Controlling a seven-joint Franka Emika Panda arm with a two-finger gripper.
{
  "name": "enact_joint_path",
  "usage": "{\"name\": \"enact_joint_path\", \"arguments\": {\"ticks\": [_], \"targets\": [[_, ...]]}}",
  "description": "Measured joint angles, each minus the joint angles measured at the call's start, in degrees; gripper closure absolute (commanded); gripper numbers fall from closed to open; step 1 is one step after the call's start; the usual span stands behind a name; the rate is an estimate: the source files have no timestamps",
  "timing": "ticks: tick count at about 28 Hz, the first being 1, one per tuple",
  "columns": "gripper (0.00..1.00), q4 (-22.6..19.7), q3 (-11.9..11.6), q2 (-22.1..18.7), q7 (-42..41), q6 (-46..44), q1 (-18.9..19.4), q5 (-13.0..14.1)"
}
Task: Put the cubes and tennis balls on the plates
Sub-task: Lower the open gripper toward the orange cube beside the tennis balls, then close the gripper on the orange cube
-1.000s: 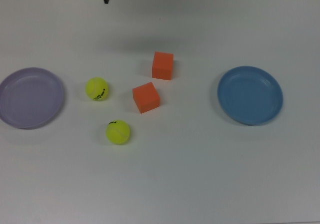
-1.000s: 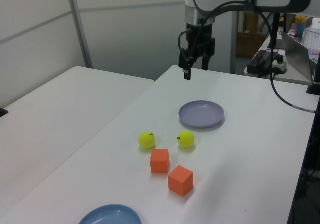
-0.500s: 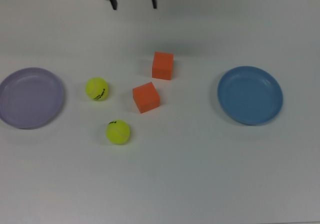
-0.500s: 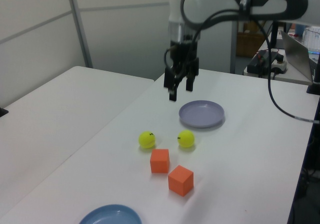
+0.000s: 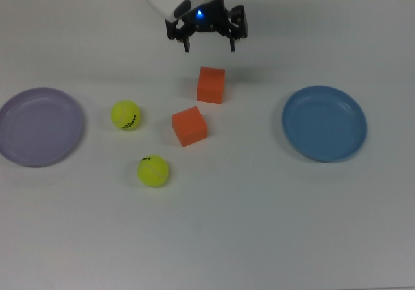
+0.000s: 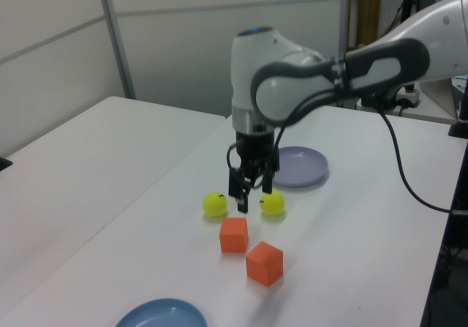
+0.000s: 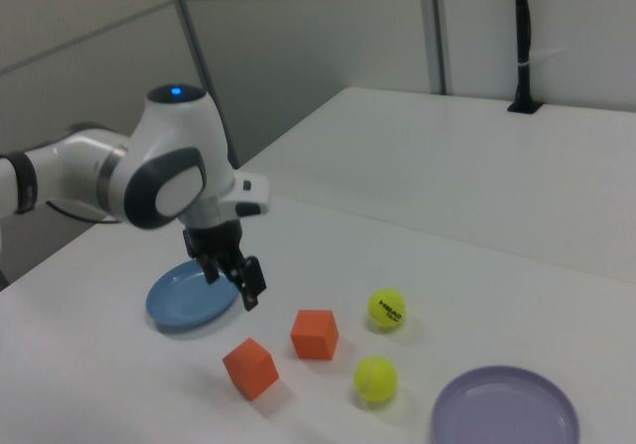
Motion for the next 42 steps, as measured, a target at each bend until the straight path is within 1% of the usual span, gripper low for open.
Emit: {"name": "enact_joint_path", "arguments": {"ticks": [1,4,8,17,26,36,38,42], "targets": [[0.00,-1.52,0.00,0.06,0.00,1.52,0.21,-0.02],[0.00,-4.09,0.01,0.46,0.01,3.89,0.71,-0.12],[0.00,-5.95,0.01,1.72,0.58,5.76,1.05,-0.51],[0.00,-7.20,0.01,5.58,2.36,10.00,1.07,-2.77],[0.00,-7.40,0.01,7.78,2.59,10.37,1.33,-3.00],[0.00,-7.42,0.01,9.08,2.93,11.10,2.51,-3.00],[0.00,-7.42,0.01,9.46,3.18,11.14,2.69,-3.22],[0.00,-7.46,0.01,10.56,4.41,12.24,2.81,-4.60]]}}
